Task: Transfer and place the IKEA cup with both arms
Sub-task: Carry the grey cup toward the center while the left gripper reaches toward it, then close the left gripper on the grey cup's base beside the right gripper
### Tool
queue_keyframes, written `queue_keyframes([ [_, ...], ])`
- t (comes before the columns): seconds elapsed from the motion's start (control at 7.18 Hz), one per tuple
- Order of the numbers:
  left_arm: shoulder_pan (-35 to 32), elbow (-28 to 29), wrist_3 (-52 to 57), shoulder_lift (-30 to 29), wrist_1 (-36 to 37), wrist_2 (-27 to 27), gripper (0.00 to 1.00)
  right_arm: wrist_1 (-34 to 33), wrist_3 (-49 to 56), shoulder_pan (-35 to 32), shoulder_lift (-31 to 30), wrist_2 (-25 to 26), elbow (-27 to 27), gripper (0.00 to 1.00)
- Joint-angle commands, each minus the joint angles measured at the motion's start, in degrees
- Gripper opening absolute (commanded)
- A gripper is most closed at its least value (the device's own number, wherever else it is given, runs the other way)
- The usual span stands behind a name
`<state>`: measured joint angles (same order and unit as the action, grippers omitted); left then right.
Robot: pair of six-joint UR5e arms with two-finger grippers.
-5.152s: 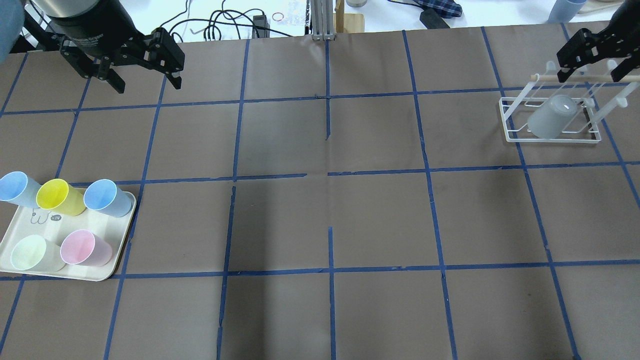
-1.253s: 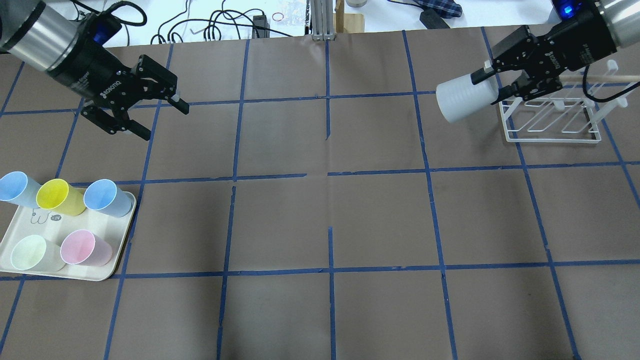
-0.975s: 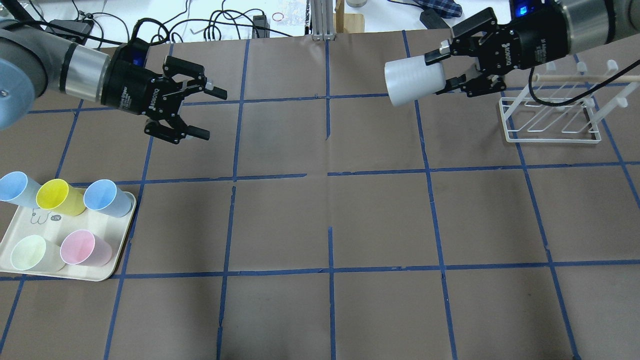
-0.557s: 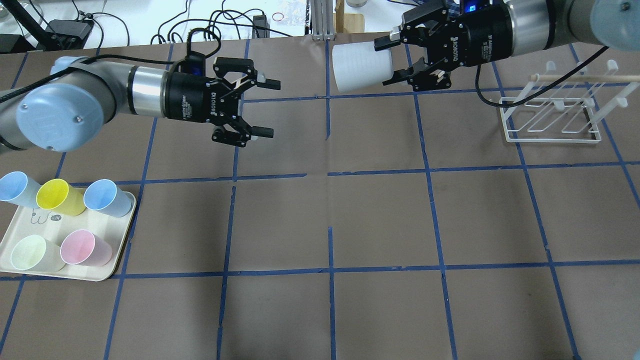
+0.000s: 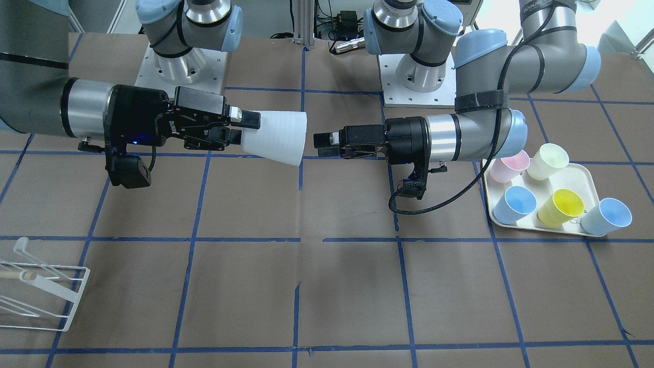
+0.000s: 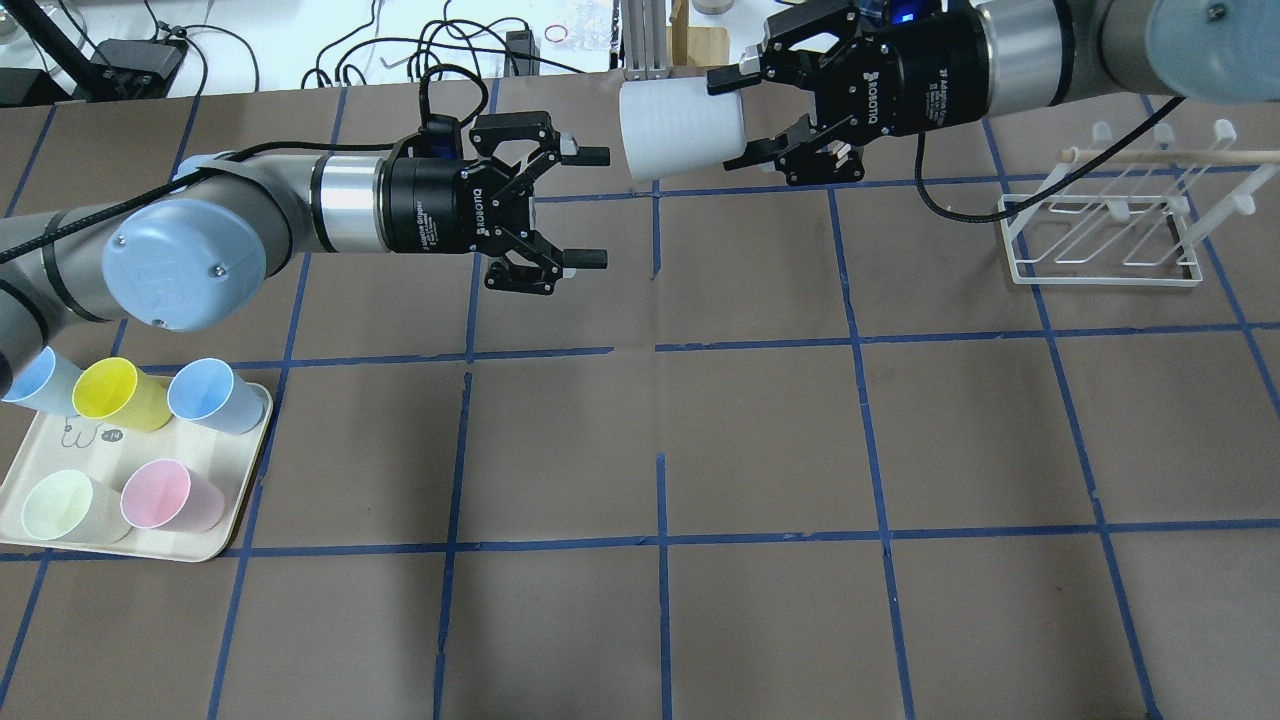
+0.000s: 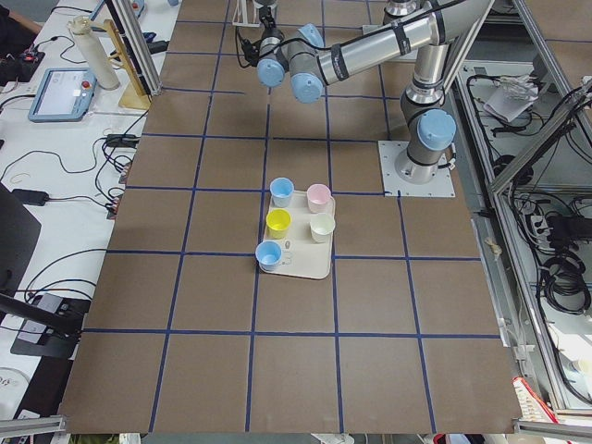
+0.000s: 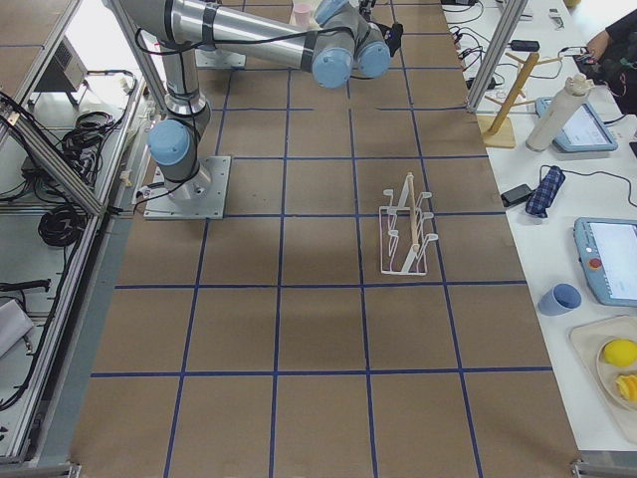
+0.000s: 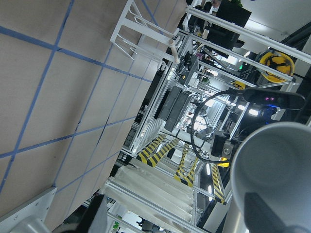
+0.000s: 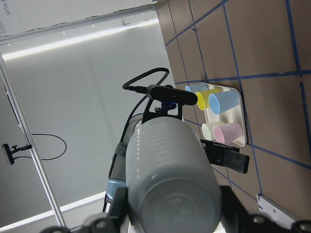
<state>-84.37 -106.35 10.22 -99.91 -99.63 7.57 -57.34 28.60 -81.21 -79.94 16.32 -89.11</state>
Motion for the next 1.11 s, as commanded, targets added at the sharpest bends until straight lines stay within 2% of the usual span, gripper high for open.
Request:
queue_keyframes([
  [0.0,-0.3,-2.4,1.8,-1.3,0.7,-4.8,1.0,1.2,0.0,-1.0,-1.0,0.1,0.0,0.37],
  [0.14,-0.7,-2.8,1.8,-1.5,1.0,-10.3,1.0,1.3,0.0,-2.6,-1.6,0.0,0.0,0.37],
  [0.97,-2.5,-5.0,1.9,1.7,0.9,-11.1,1.0,0.8,0.1,-2.2,-0.7,0.2,0.1,0.38],
])
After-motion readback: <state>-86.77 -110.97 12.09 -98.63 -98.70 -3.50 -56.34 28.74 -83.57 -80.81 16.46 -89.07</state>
